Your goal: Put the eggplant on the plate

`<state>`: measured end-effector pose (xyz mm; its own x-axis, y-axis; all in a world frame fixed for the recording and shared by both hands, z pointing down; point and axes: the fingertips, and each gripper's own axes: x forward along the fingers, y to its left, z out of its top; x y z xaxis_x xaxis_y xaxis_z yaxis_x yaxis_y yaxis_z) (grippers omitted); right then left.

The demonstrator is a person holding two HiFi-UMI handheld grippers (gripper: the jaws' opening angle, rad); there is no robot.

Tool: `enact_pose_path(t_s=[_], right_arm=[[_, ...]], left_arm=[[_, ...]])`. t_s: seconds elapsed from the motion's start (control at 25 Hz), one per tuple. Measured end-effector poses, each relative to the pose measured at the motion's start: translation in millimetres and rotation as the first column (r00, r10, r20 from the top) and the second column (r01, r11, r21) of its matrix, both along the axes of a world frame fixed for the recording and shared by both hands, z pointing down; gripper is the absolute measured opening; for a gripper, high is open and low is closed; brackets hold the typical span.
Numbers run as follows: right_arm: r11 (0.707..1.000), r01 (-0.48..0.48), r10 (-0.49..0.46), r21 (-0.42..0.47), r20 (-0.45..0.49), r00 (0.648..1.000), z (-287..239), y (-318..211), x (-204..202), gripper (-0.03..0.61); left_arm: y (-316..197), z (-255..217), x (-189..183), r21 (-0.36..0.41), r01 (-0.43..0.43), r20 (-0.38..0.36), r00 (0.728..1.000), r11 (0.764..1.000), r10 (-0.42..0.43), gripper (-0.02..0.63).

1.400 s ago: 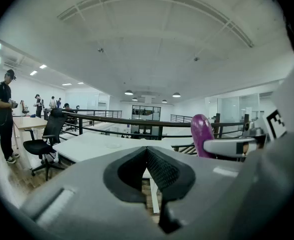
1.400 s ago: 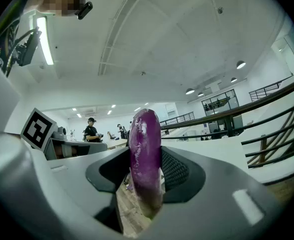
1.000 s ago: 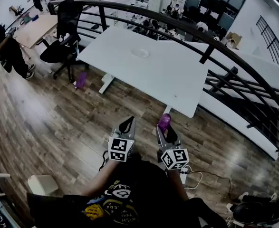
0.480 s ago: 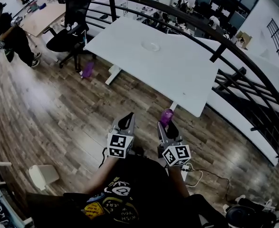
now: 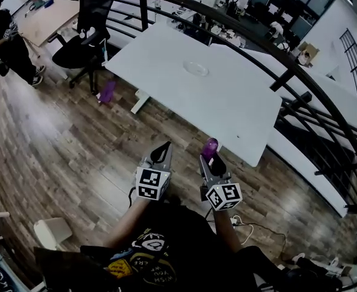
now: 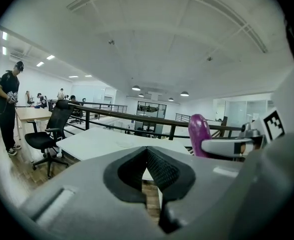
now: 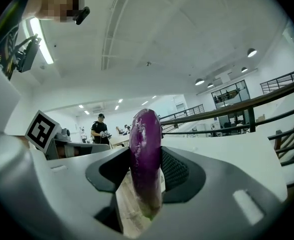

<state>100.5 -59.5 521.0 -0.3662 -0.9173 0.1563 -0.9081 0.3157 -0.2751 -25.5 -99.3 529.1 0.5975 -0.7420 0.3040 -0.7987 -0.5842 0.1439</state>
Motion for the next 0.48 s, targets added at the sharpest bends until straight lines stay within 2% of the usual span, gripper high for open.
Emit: enact_pose_path(t_s=[0.24,0.48], right_arm=[[1.000,-0.015,0.015,0.018,-0.040,0.999,-4,-84,-18,0.195],[0.999,-0.039,0.040,0.011,-0.092,0.995,1,-141,-22,0.195]], left_arm=[[-77,-3,-16,0.009,-0.038,-0.011,0.999,0.999,0.038,0.005],[-142,-6,-13,0.024,-0.100,0.007,0.995,0.995,0.100,0.005]])
